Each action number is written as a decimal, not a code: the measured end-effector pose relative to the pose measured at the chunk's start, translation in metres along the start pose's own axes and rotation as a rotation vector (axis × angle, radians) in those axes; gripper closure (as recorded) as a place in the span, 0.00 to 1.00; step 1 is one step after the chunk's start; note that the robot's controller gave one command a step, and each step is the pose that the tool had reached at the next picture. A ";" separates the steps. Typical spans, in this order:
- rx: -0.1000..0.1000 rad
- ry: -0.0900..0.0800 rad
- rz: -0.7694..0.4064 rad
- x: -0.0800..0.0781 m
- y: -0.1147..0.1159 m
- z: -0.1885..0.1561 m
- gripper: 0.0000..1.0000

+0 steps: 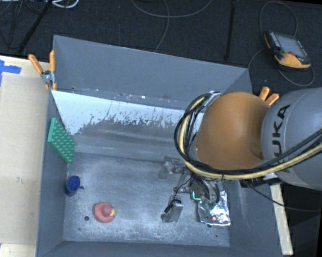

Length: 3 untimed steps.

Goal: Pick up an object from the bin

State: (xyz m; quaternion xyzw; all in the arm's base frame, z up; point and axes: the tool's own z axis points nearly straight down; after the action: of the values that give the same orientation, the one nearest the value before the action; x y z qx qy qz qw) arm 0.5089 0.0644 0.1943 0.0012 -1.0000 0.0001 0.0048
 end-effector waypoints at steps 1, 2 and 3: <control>0.000 -0.003 -0.337 0.008 0.124 0.128 0.00; 0.002 -0.012 -0.471 0.001 0.111 0.094 0.00; 0.001 -0.010 -0.399 -0.002 0.115 0.095 0.00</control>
Offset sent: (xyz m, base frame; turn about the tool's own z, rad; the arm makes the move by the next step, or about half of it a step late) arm -0.0069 0.1212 -0.1243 -0.3336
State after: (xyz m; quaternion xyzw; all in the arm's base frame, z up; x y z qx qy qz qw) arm 0.5102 0.1796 0.0995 0.1994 -0.9799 -0.0005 -0.0003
